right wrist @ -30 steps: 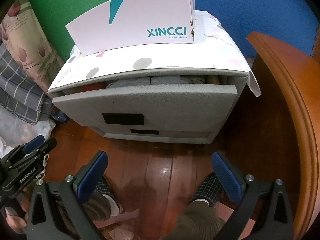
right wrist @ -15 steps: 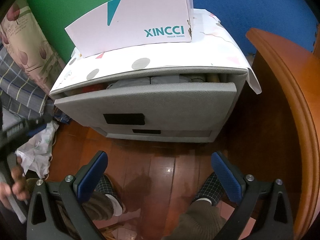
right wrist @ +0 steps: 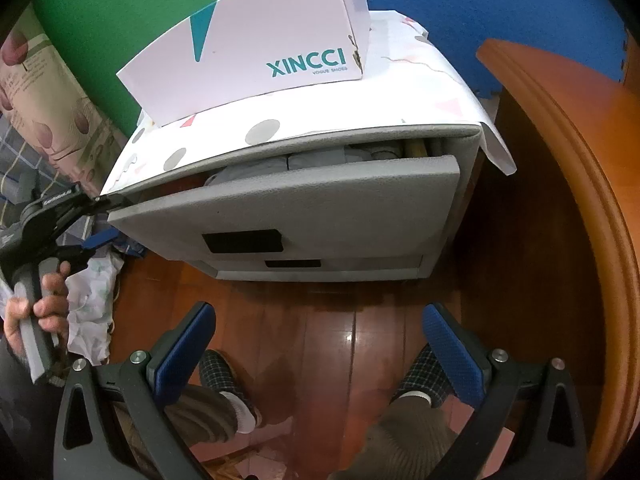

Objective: Take underwear out of drawer
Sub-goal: 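Hook the left tool on the drawer front and pull it open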

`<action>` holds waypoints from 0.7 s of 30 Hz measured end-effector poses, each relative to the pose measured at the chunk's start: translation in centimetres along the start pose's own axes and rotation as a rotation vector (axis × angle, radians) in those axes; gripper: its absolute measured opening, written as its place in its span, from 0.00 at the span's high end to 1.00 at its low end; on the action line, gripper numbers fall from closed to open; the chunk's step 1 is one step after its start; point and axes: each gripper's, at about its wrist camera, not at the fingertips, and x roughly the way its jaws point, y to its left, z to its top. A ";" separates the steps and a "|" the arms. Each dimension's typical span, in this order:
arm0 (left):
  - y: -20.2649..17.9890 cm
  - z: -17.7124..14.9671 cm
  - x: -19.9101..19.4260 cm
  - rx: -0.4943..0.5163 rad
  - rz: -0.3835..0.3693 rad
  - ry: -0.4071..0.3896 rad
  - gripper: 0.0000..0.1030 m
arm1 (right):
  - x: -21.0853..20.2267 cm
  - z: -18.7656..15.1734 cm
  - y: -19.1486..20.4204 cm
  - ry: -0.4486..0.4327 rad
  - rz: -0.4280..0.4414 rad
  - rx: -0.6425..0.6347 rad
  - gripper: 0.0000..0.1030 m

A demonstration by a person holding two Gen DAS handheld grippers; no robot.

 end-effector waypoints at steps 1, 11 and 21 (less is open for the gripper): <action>0.2 0.2 0.2 -0.018 -0.005 0.002 0.43 | 0.0 0.0 0.1 0.002 0.000 0.000 0.01; 2.7 0.3 2.1 -0.120 0.002 0.014 0.33 | 0.0 0.0 0.1 0.005 0.000 -0.003 0.01; 3.1 1.6 3.6 -0.123 0.065 0.030 0.11 | 0.1 0.0 0.1 0.009 0.002 -0.001 0.01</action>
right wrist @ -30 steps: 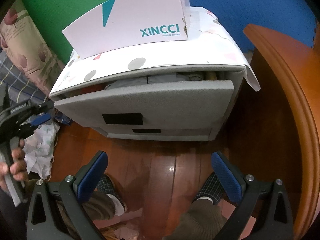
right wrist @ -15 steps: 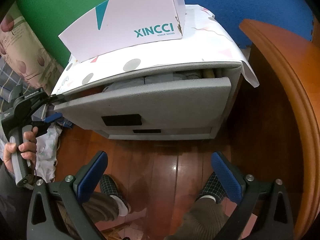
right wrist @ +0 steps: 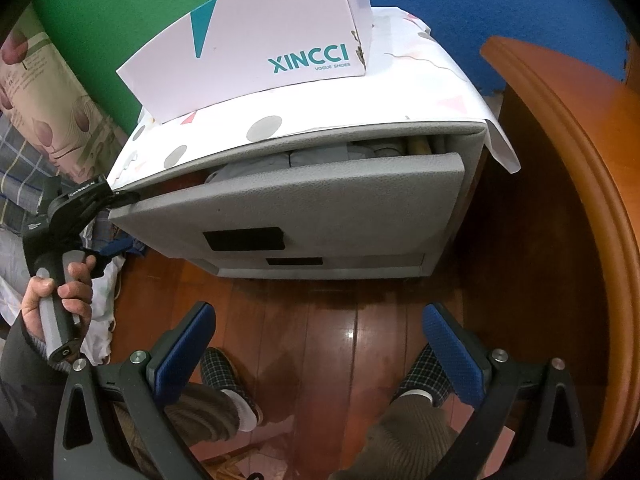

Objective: Take underwear out of drawer
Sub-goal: 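Hook the left tool on the drawer front and pull it open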

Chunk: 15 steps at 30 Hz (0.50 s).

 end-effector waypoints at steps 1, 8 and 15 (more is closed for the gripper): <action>0.0 0.0 0.1 0.000 -0.001 0.008 0.09 | 0.0 0.0 0.0 0.001 0.001 0.000 0.01; -1.0 -0.2 -0.4 0.114 0.068 0.006 0.09 | 0.1 0.1 0.0 0.000 -0.004 -0.002 0.01; -0.4 -1.6 -1.5 0.226 0.126 0.057 0.08 | -0.3 0.1 -0.2 -0.019 0.000 0.001 0.01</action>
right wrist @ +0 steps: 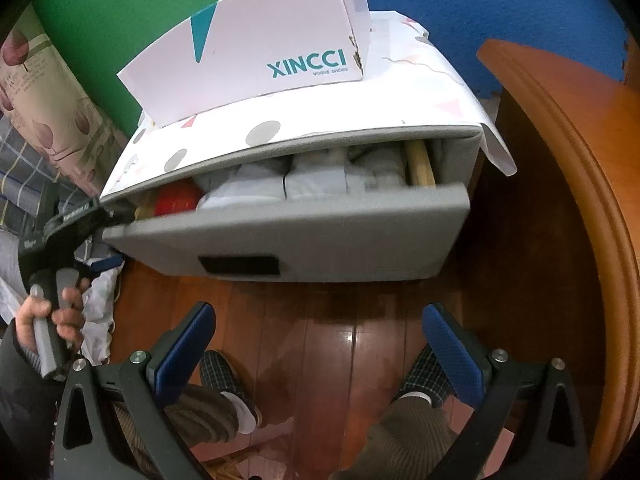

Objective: Take underwear out of drawer
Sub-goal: 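Hook the left tool on the drawer front and pull it open, then reach the right tool into the drawer toward the light blue rolled garment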

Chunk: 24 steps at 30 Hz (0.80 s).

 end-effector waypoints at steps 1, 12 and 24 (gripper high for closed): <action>-0.1 -0.4 -0.3 0.030 0.019 0.005 0.08 | -0.1 0.0 0.0 -0.009 0.002 -0.001 0.01; -0.8 -4.5 -2.5 0.250 0.182 0.107 0.08 | -1.0 0.1 0.0 -0.046 0.010 -0.008 0.01; -0.8 -8.6 -4.0 0.404 0.295 0.165 0.09 | -0.6 0.0 0.2 -0.019 0.023 -0.021 0.01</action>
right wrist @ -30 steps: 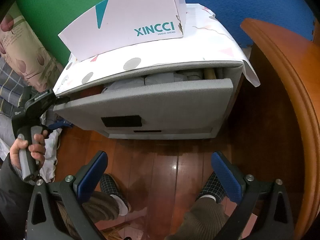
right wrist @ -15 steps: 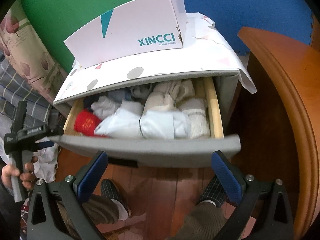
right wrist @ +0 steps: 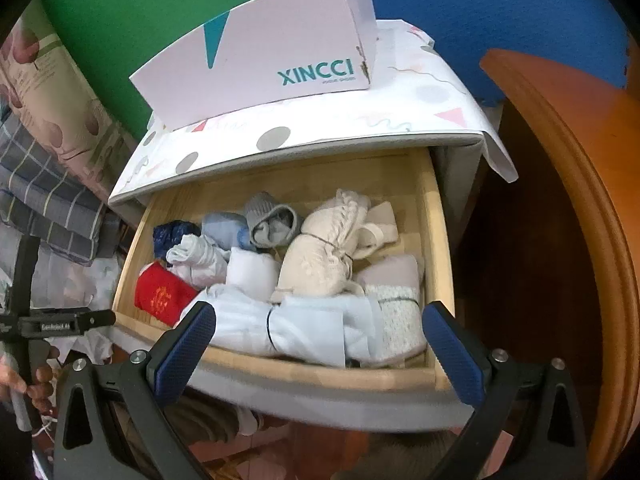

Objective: Take underwear out of drawer
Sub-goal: 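Reach the right tool into the drawer toward the light blue rolled garment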

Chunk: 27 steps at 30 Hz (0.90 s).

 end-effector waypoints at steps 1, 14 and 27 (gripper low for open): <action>-0.1 -0.3 -0.1 0.010 0.003 -0.005 0.09 | 0.1 0.0 0.1 0.004 0.002 -0.004 0.01; -1.1 -0.7 -2.1 0.034 0.024 -0.128 0.11 | 1.3 0.0 1.1 0.111 0.054 -0.078 0.01; -2.5 0.1 -5.9 0.028 -0.088 -0.305 0.11 | 5.0 1.3 6.7 0.396 0.068 -0.438 0.28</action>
